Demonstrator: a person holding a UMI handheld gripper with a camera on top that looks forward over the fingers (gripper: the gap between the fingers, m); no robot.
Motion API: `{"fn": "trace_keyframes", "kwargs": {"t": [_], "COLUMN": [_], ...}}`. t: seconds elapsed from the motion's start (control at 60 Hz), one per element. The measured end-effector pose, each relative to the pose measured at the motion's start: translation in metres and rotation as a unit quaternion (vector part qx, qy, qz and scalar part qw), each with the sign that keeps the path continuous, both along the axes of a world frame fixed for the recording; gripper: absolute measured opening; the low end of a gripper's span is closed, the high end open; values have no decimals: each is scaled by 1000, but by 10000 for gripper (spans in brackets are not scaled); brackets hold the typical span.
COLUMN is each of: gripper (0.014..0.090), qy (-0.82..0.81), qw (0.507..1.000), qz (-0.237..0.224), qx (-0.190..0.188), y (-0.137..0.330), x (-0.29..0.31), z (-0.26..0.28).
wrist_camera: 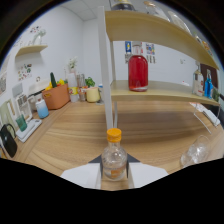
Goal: Make me a cup of Mount Fuji.
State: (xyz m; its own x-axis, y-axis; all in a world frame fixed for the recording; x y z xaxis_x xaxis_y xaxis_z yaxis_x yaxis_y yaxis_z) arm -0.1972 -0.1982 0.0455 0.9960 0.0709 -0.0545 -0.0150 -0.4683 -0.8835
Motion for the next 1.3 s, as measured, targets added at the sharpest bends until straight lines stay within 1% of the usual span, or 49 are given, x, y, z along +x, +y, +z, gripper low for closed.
{"fn": "trace_keyframes", "kwargs": {"t": [0.117,0.217,0.283,0.333,0.633,0.667,0.717,0.75,0.767,0.817,0.85,0.867,0.933,1.083,1.217,1.3], "gripper": [357,355,356,360,378,404,492,534,573,771,848,866,854,854,864,865], "qy": [5,0,-10,-9,-3,6,13,15,17,23,27,28,23,20,20,15], "qw": [999,999,998,997,997,997,997,997,997,997,997,997,998,997,997,998], "qz": [-8,-12,-12,-11,5,12,17,20,22,33,40,42,48,68,65,47], "qx": [-34,-44,-67,-76,-78,-76,-71,-69,-67,-65,-62,-59,-42,12,33,40], "y": [0,2,0,-1,-10,-11,-13,-15,-16,-21,-24,-25,-33,-56,-83,-96], "x": [-3,-3,-2,-2,-6,-9,-8,-9,-9,-12,-13,-13,-8,11,54,94], "z": [-19,-26,-35,-37,-39,-36,-33,-31,-29,-22,-16,-12,10,70,99,103]}}
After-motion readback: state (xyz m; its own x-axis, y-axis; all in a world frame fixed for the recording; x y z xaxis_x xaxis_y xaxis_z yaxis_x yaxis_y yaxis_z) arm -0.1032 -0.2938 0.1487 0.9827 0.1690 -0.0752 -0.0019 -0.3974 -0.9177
